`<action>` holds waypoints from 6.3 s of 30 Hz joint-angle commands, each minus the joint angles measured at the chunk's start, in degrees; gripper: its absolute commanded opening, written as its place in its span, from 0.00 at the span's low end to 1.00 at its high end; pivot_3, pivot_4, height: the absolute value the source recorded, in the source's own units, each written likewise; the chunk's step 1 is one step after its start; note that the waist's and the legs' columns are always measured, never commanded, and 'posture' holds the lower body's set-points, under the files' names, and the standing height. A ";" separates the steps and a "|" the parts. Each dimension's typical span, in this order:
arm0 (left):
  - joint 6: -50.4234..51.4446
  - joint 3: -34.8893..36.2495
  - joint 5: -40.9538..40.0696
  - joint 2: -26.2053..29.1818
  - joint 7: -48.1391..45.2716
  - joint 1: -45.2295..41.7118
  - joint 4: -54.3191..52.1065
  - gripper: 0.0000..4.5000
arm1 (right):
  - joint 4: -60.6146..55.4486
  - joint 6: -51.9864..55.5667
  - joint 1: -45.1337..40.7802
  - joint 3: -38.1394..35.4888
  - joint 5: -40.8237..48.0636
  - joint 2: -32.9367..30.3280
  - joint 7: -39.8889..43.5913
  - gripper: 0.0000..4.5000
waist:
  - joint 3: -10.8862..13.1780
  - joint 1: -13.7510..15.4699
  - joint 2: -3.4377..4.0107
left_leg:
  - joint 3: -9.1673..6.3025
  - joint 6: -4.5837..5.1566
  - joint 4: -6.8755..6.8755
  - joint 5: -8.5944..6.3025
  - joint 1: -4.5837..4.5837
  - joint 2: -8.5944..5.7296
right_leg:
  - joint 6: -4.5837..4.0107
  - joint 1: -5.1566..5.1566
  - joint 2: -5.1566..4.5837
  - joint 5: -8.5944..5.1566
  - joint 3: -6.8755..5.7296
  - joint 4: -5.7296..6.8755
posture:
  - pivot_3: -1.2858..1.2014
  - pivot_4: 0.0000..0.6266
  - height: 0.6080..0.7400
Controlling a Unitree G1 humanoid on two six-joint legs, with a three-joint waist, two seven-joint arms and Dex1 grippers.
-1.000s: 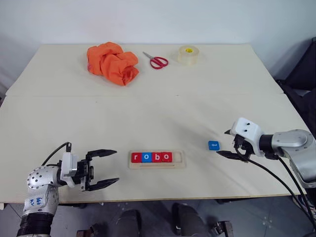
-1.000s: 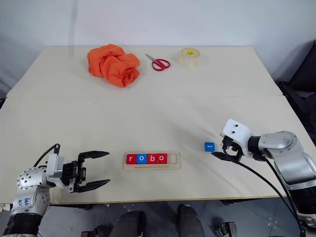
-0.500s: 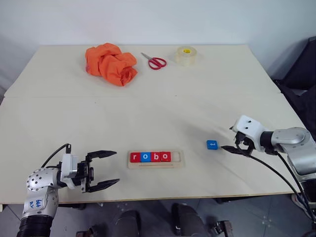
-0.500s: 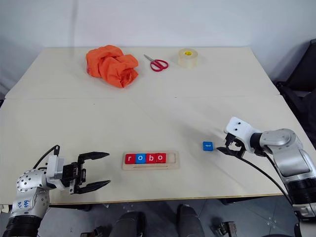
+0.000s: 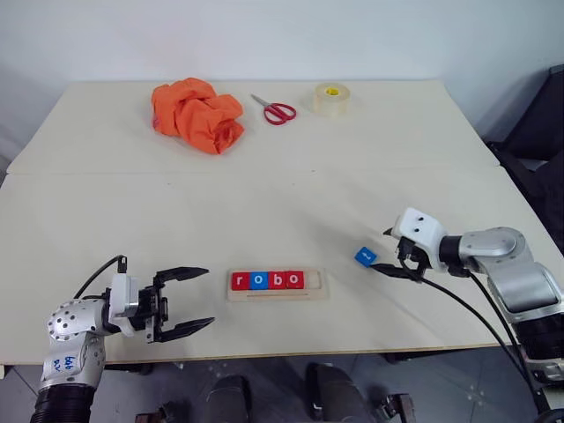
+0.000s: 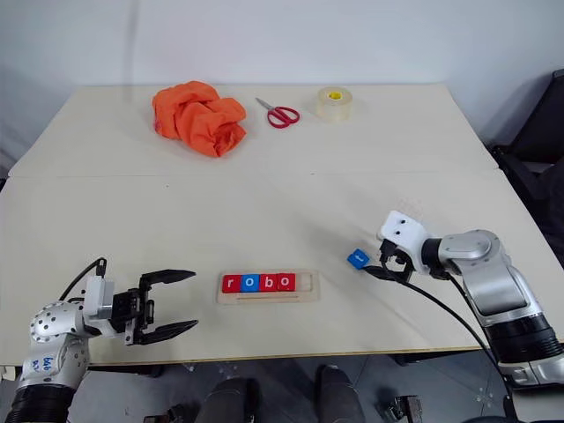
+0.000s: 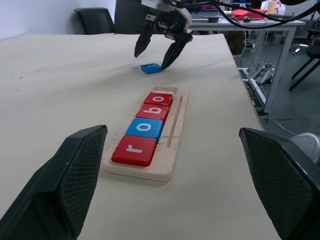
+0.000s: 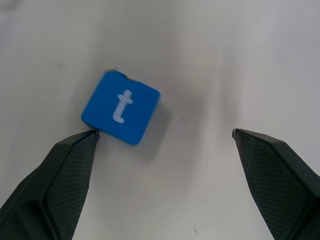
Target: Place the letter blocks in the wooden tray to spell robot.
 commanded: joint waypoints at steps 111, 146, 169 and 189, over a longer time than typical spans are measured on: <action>-1.36 1.03 0.64 -1.73 4.78 6.42 -7.16 1.00 | 6.07 -12.74 -7.89 12.70 -4.05 -8.45 15.65 0.56 | -0.01 -0.09 -0.02 | -0.16 -0.01 0.01 -0.04 -0.21 -0.06 | 0.00 -0.01 -0.08 0.04 -0.17 -0.29 | 0.52 0.24 1.00; -3.75 -0.74 1.92 -1.45 -1.48 -4.54 3.39 1.00 | -18.45 20.45 -18.14 22.54 -0.33 1.20 7.92 0.32 | 0.07 0.02 0.13 | 0.00 -0.09 -0.02 -0.06 -0.23 0.01 | -0.16 -0.23 -0.03 0.00 -0.07 -0.05 | 0.52 0.24 1.00; -4.44 -0.57 1.76 -1.74 1.84 -1.16 0.50 1.00 | -15.84 18.17 -20.44 26.99 -1.87 3.66 9.56 0.32 | 0.07 0.00 0.13 | -0.03 -0.09 0.00 -0.05 -0.25 0.02 | -0.15 -0.24 -0.02 0.00 -0.09 -0.04 | 0.52 0.24 1.00; -5.03 -1.18 2.12 -2.34 2.37 -2.89 2.22 1.00 | -18.69 17.77 -18.07 20.24 1.94 2.16 9.26 0.95 | 0.07 0.05 0.12 | -0.04 -0.09 0.00 -0.05 -0.26 0.01 | -0.15 -0.23 -0.02 0.00 -0.11 -0.04 | 0.52 0.24 1.00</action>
